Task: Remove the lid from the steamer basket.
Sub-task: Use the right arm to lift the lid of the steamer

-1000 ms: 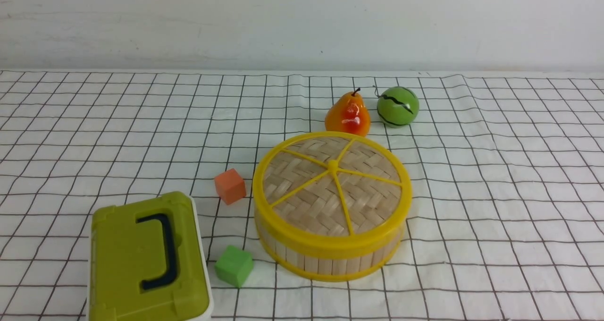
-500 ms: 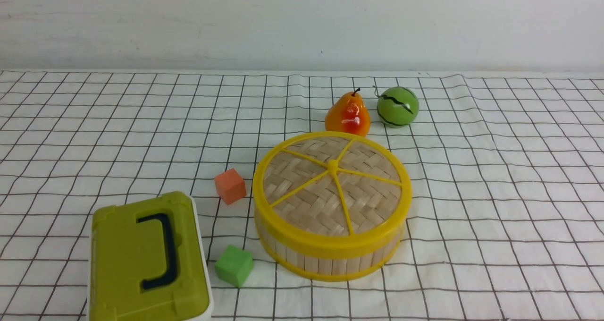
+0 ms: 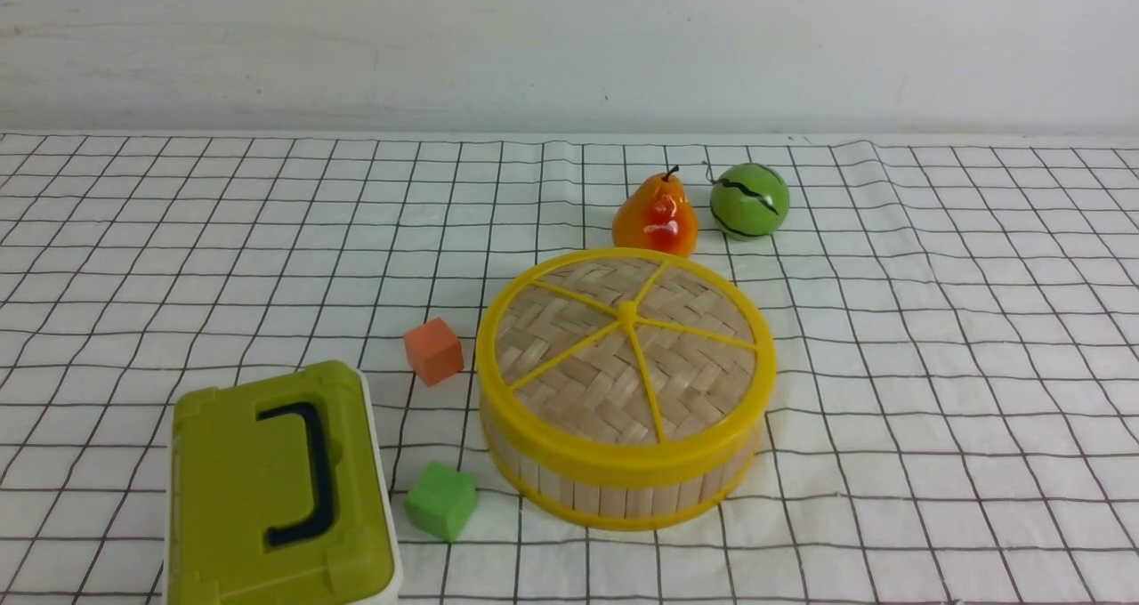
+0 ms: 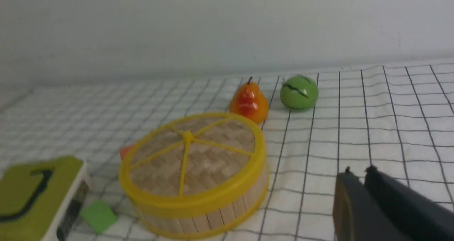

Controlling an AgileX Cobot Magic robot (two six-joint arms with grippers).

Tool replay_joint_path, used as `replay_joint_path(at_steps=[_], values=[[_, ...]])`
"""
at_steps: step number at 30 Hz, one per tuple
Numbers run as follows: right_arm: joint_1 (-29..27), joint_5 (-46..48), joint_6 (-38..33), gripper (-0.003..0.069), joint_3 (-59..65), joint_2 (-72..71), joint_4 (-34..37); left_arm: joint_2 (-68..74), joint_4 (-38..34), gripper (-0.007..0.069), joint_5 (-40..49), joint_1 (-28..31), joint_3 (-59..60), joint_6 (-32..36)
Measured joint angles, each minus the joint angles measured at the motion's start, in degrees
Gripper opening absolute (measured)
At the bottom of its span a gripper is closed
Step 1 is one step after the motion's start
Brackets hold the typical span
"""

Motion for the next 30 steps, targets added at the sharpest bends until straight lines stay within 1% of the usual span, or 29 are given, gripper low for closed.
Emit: replay_joint_path(at_steps=[2, 3, 4, 5, 7, 10, 11, 12, 14, 17, 19, 22, 23, 24, 25, 27, 28, 30], values=[[0.0, 8.5, -3.2, -0.0014, -8.0, 8.3, -3.0, 0.0, 0.0, 0.0239, 0.0, 0.0, 0.0, 0.0], [0.1, 14.1, -4.9, -0.0018, -12.9, 13.0, -4.2, 0.0, 0.0, 0.0239, 0.0, 0.0, 0.0, 0.0], [0.2, 14.1, -5.1, -0.0018, -12.9, 13.8, -4.2, 0.0, 0.0, 0.0239, 0.0, 0.0, 0.0, 0.0], [1.3, 18.9, -6.4, -0.0018, -18.2, 19.4, -5.0, 0.0, 0.0, 0.0239, 0.0, 0.0, 0.0, 0.0], [3.5, 21.3, -6.8, -0.0018, -22.7, 25.5, -5.8, 0.0, 0.0, 0.0239, 0.0, 0.0, 0.0, 0.0], [8.2, 23.3, -7.0, -0.0015, -29.6, 33.4, -8.7, 0.0, 0.0, 0.0239, 0.0, 0.0, 0.0, 0.0], [8.9, 23.7, -7.0, -0.0015, -30.6, 34.0, -9.2, 0.0, 0.0, 0.0239, 0.0, 0.0, 0.0, 0.0], [11.9, 25.3, -6.4, -0.0015, -34.8, 39.2, -11.4, 0.0, 0.0, 0.0239, 0.0, 0.0, 0.0, 0.0], [14.3, 26.6, -5.8, -0.0013, -37.8, 42.7, -12.7, 0.0, 0.0, 0.0239, 0.0, 0.0, 0.0, 0.0], [21.1, 29.7, -2.6, -0.0010, -46.0, 53.0, -16.8, 0.0, 0.0, 0.0239, 0.0, 0.0, 0.0, 0.0], [22.6, 30.3, -0.9, -0.0008, -48.6, 55.8, -18.0, 0.0, 0.0, 0.0239, 0.0, 0.0, 0.0, 0.0], [26.3, 31.7, 2.9, 0.0008, -56.4, 66.0, -19.3, 0.0, 0.0, 0.0239, 0.0, 0.0, 0.0, 0.0], [26.5, 31.7, 3.0, 0.0010, -56.4, 66.6, -19.3, 0.0, 0.0, 0.0239, 0.0, 0.0, 0.0, 0.0], [27.9, 33.3, 3.6, 0.0037, -60.5, 71.1, -19.7, 0.0, 0.0, 0.0239, 0.0, 0.0, 0.0, 0.0], [28.0, 33.4, 3.7, 0.0041, -61.0, 72.3, -19.7, 0.0, 0.0, 0.0239, 0.0, 0.0, 0.0, 0.0], [29.8, 34.6, 4.5, 0.0114, -67.0, 79.5, -20.6, 0.0, 0.0, 0.0239, 0.0, 0.0, 0.0, 0.0], [30.0, 34.7, 4.6, 0.0121, -67.9, 80.1, -20.8, 0.0, 0.0, 0.0239, 0.0, 0.0, 0.0, 0.0], [30.9, 34.8, 6.7, 0.0234, -74.0, 87.5, -21.5, 0.0, 0.0, 0.0239, 0.0, 0.0, 0.0, 0.0]])
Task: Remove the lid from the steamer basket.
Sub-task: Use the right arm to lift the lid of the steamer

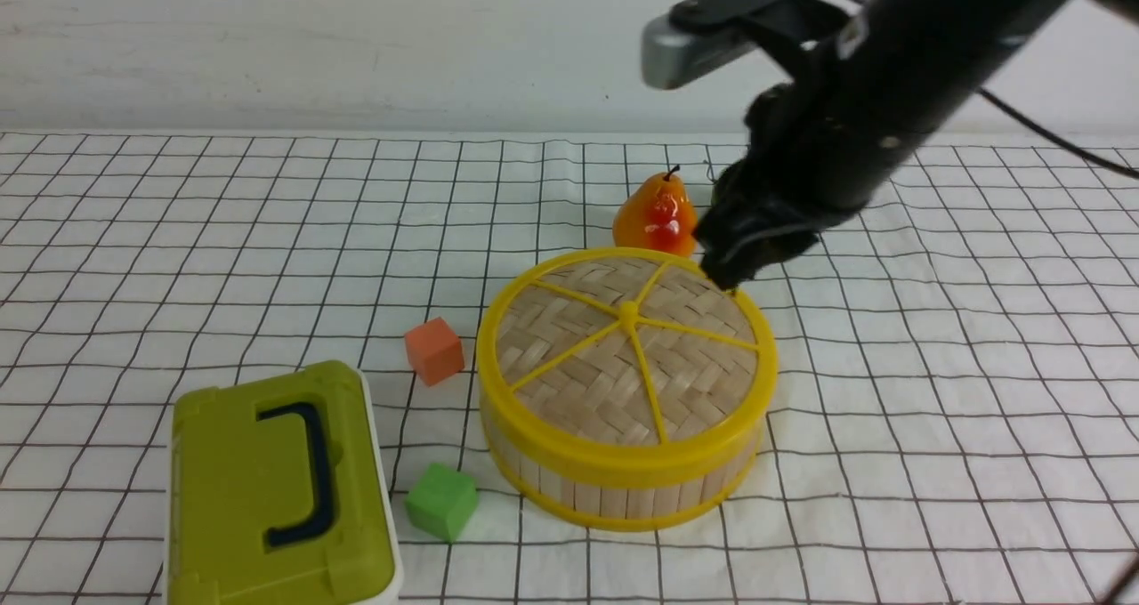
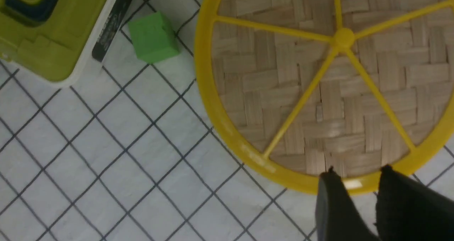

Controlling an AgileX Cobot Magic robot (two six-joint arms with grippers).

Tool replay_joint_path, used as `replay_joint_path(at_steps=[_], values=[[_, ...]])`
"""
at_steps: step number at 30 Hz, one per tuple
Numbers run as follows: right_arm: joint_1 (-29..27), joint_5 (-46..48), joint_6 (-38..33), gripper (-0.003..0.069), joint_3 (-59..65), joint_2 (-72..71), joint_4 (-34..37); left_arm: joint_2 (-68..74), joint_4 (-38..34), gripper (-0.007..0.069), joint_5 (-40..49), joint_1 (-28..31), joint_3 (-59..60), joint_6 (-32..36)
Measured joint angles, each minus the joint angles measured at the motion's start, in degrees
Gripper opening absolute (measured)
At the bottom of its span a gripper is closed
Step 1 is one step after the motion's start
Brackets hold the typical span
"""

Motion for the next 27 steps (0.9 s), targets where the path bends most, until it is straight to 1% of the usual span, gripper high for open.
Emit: replay_joint_path(at_steps=[3, 5, 8, 12, 19, 21, 23, 24, 25, 26, 27], values=[[0.1, 0.0, 2.1, 0.0346, -6.1, 6.3, -1.2, 0.0, 0.0, 0.0239, 0.0, 0.0, 0.0, 0.0], [0.0, 0.0, 3.1, 0.0404, -9.8, 10.4, -1.7, 0.0, 0.0, 0.0239, 0.0, 0.0, 0.0, 0.0], [0.0, 0.0, 3.7, 0.0437, -13.0, 14.7, -1.8, 0.0, 0.0, 0.0240, 0.0, 0.0, 0.0, 0.0], [0.0, -1.1, 4.4, 0.0436, -14.0, 17.9, -1.8, 0.0, 0.0, 0.0239, 0.0, 0.0, 0.0, 0.0], [0.0, -2.7, 5.0, 0.0382, -14.2, 21.1, -1.8, 0.0, 0.0, 0.0239, 0.0, 0.0, 0.0, 0.0], [0.0, -2.8, 5.0, 0.0348, -14.3, 21.3, -1.8, 0.0, 0.0, 0.0239, 0.0, 0.0, 0.0, 0.0], [0.0, -2.5, 5.0, 0.0289, -14.3, 21.5, -1.8, 0.0, 0.0, 0.0239, 0.0, 0.0, 0.0, 0.0], [0.0, -2.1, 5.0, 0.0234, -14.3, 21.5, -1.7, 0.0, 0.0, 0.0239, 0.0, 0.0, 0.0, 0.0], [0.0, -2.1, 5.0, 0.0224, -14.3, 21.5, -1.7, 0.0, 0.0, 0.0239, 0.0, 0.0, 0.0, 0.0], [0.1, -1.7, 5.0, 0.0146, -14.5, 21.5, -1.3, 0.0, 0.0, 0.0239, 0.0, 0.0, 0.0, 0.0], [0.1, -1.7, 5.0, 0.0101, -14.5, 21.4, -1.3, 0.0, 0.0, 0.0239, 0.0, 0.0, 0.0, 0.0]])
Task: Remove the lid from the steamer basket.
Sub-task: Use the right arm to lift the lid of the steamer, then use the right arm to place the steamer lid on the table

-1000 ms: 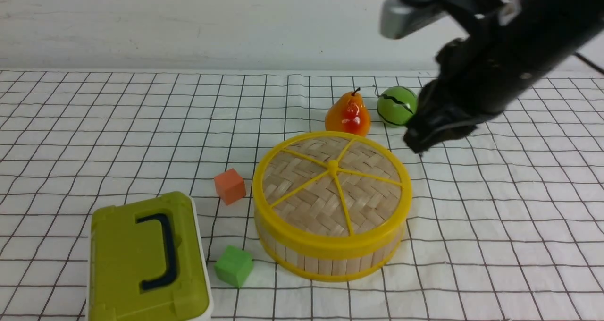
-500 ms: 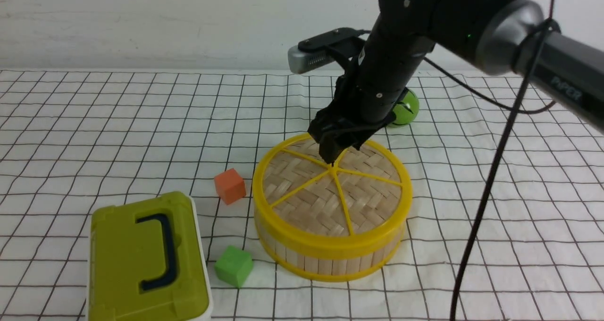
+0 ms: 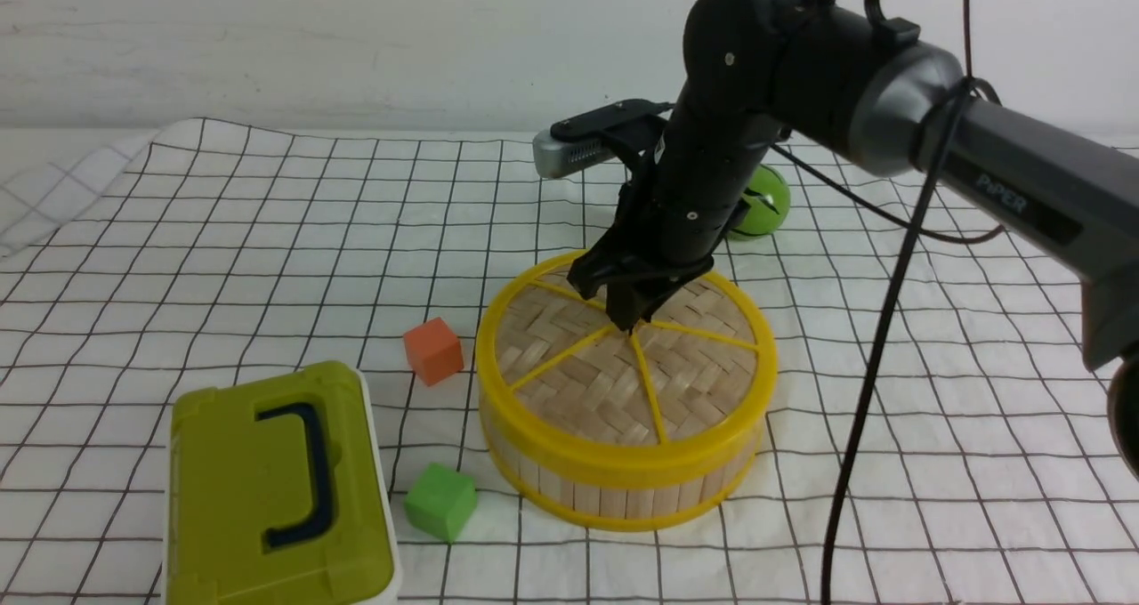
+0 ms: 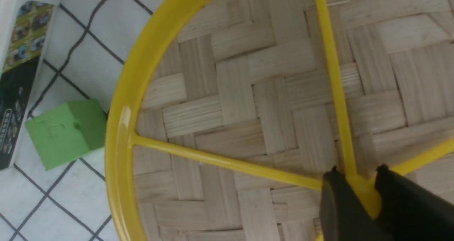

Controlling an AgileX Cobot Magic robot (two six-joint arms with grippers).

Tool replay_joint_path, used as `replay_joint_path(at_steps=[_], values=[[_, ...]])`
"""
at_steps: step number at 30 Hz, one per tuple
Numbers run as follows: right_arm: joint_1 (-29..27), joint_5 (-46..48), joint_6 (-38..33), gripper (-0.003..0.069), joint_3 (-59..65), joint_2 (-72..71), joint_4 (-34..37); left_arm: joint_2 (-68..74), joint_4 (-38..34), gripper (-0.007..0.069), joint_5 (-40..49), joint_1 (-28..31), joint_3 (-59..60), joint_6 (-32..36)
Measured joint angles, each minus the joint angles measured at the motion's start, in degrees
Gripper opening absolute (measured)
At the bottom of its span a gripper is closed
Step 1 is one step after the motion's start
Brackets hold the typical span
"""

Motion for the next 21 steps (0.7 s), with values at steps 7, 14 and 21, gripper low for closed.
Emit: replay_joint_path(at_steps=[7, 14, 21], values=[[-0.1, 1.3, 0.0, 0.0106, 0.0, -3.6, -1.4, 0.0, -0.1, 0.0239, 0.0, 0.0, 0.0, 0.0], [-6.8, 1.7, 0.0, 0.0106, 3.1, -19.5, -6.2, 0.0, -0.1, 0.0239, 0.0, 0.0, 0.0, 0.0], [-24.1, 1.7, 0.1, 0.0106, 19.3, -31.6, -7.5, 0.0, -0.1, 0.0239, 0.0, 0.0, 0.0, 0.0]])
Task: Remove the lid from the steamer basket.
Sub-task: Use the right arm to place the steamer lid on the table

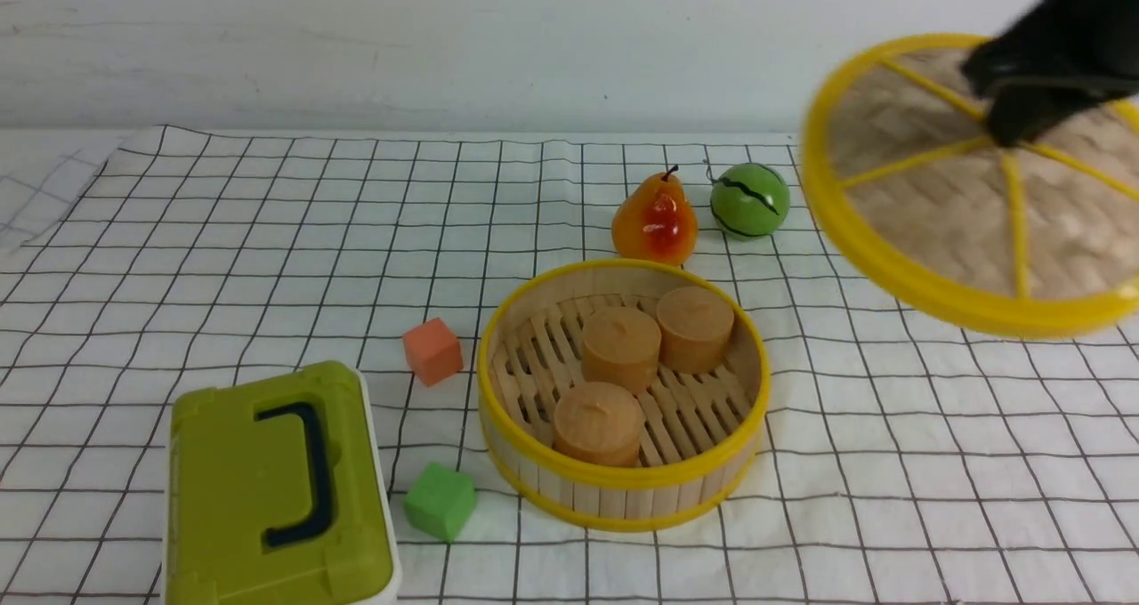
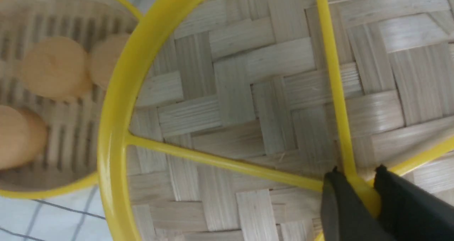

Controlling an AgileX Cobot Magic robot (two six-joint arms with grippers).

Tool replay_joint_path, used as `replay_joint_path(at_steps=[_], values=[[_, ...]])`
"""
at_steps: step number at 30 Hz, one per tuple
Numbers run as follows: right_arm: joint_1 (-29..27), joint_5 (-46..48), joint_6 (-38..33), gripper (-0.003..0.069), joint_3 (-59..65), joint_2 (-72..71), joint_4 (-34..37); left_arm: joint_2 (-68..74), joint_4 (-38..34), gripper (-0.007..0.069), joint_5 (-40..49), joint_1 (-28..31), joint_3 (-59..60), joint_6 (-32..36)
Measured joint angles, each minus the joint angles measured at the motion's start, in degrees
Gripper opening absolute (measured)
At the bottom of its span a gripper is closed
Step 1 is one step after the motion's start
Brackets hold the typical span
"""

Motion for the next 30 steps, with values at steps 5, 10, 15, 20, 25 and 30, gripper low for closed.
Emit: replay_joint_path(at_steps=[5, 10, 15, 20, 25, 30], values=[[-8.5, -6.2, 0.1, 0.0106, 12.2, -1.0, 2.5, 0.0, 0.0, 0.0239, 0.0, 0.0, 0.0, 0.0], [-8.9, -16.3, -3.5, 0.0106, 21.2, 2.1, 7.9, 0.0, 0.0, 0.0239, 0.0, 0.0, 0.0, 0.0], [-7.2, -24.0, -5.5, 0.0106, 22.9, 7.1, 10.8, 0.0, 0.0, 0.0239, 0.0, 0.0, 0.0, 0.0], [-5.6, -29.2, -5.7, 0.0106, 22.9, 12.1, 11.4, 0.0, 0.0, 0.0239, 0.0, 0.0, 0.0, 0.0], [-4.1, -31.9, -5.7, 0.0106, 22.9, 15.7, 11.4, 0.0, 0.0, 0.0239, 0.0, 0.0, 0.0, 0.0], [-4.0, -32.6, -5.7, 0.0183, 22.8, 16.1, 12.1, 0.0, 0.0, 0.0239, 0.0, 0.0, 0.0, 0.0]])
